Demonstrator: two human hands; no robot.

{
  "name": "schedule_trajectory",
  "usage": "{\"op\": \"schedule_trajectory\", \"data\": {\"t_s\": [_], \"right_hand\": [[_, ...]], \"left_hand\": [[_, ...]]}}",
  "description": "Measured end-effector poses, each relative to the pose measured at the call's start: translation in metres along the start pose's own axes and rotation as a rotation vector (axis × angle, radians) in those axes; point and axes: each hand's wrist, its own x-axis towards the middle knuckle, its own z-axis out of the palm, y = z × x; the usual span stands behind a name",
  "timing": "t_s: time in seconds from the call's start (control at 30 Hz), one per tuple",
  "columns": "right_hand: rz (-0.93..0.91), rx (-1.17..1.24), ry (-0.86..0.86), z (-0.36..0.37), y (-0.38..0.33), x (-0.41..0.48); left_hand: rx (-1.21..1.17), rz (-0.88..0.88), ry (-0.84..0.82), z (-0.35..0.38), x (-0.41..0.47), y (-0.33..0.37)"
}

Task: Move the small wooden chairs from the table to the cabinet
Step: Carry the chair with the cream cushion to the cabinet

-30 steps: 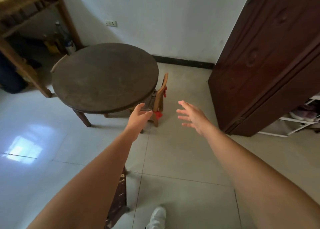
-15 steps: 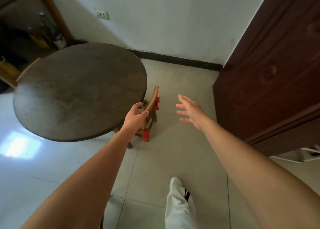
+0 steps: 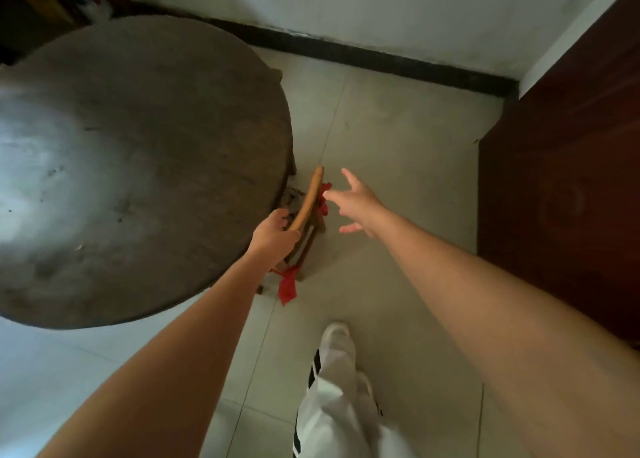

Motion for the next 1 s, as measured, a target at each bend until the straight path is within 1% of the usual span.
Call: {"op": "schedule_trajectory", "data": {"t_s": [0.13, 0.3, 0.43, 0.53, 0.67, 0.77, 0.9, 1.0], "right_hand": [[0.028, -0.045, 0.012, 0.025, 0.003, 0.066], [-0.018, -0.095, 0.044, 0.057, 0.019, 0.124], [-0.058, -0.015, 0.177, 0.074, 0.027, 0.149], [-0.100, -0.043, 0.258, 0.077, 0.033, 0.157], [-0.155, -0.088, 0.237, 0.072, 0.038, 0.152], [-0.195, -0.133, 0.243, 0.065, 0.041, 0.136], [-0.212, -0.219, 0.265, 0.026, 0.047, 0.111], [-0.158, -0.306, 0.248, -0.026, 0.058, 0.093]], "left_hand": [[0.288, 0.029, -0.022, 0.021, 0.059, -0.013], [0.451, 0.060, -0.104, 0.047, 0.108, -0.031], [0.451, 0.102, -0.110, 0.049, 0.129, -0.039], [0.467, 0.105, -0.112, 0.051, 0.134, -0.043], [0.509, 0.094, -0.118, 0.053, 0.127, -0.043], [0.498, 0.113, -0.102, 0.059, 0.109, -0.039], [0.487, 0.130, -0.114, 0.086, 0.078, -0.012], [0.500, 0.146, -0.124, 0.128, 0.055, 0.016]]}}
